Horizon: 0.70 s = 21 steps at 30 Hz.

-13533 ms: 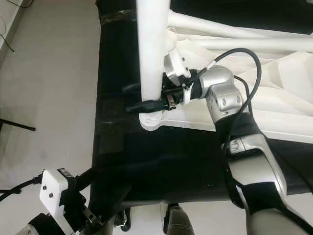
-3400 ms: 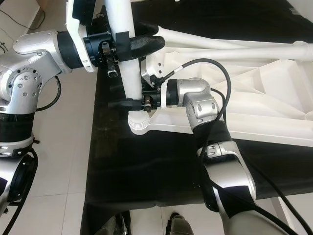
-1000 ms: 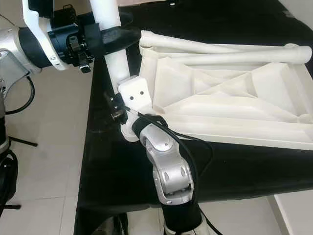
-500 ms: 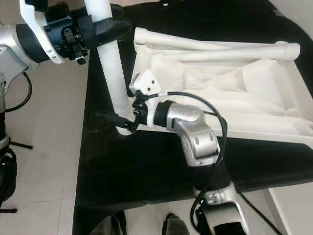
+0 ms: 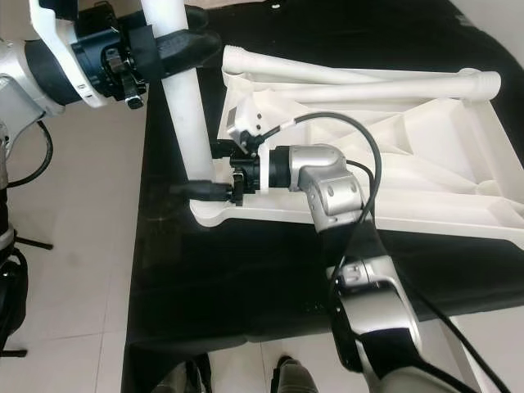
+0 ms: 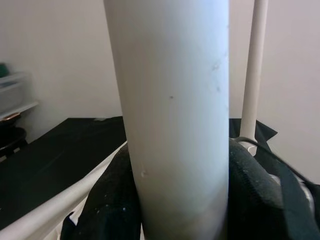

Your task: Building children table

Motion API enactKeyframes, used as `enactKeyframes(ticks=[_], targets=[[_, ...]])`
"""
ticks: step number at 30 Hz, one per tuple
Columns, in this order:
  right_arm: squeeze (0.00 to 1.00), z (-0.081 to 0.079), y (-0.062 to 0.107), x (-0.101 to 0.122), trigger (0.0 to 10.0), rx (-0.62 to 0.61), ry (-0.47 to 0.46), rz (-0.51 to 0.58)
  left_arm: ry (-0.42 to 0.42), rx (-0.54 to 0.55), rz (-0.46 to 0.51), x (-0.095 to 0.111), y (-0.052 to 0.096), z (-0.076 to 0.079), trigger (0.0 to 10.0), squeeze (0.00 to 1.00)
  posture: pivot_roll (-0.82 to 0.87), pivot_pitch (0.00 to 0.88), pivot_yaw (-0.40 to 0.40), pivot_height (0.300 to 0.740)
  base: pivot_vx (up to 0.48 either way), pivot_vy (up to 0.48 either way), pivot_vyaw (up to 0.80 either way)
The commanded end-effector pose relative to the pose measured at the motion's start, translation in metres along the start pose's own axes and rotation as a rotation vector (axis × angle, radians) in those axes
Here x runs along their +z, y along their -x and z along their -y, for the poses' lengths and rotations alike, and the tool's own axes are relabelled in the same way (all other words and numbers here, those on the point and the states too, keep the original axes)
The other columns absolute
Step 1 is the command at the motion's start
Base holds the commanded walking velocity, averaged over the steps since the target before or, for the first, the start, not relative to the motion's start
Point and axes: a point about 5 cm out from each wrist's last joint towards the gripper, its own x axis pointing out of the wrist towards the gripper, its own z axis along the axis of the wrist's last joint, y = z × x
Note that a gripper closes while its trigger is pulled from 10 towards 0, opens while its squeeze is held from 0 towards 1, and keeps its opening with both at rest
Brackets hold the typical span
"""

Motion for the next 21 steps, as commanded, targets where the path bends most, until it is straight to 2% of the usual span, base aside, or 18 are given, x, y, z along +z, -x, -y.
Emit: enactKeyframes(ticks=[1, 18, 19, 21], targets=[[0.00, -0.0191, -0.0318, 0.0000, 0.0, 0.283, 0.011, 0.040, -0.022, 0.052, -0.047, -0.0048, 0.0004, -0.0032, 0.0, 0.00, 0.07, 0.271, 0.028, 0.740, 0.000, 0.000, 0.00], [0.00, -0.0192, -0.0259, -0.0065, 0.0, 0.301, 0.011, 0.048, -0.025, 0.046, -0.045, -0.0052, -0.0010, -0.0025, 0.0, 0.00, 0.07, 0.275, 0.041, 0.740, 0.000, 0.000, 0.00], [0.00, -0.0187, -0.0241, -0.0078, 0.0, 0.285, 0.015, 0.051, -0.041, 0.050, -0.056, -0.0066, -0.0011, -0.0027, 6.8, 0.00, 0.08, 0.270, 0.052, 0.740, 0.000, 0.000, 0.00], [0.00, -0.0187, -0.0241, -0.0078, 0.0, 0.285, 0.015, 0.051, -0.041, 0.050, -0.056, -0.0066, -0.0011, -0.0027, 6.8, 0.00, 0.08, 0.270, 0.052, 0.740, 0.000, 0.000, 0.00]])
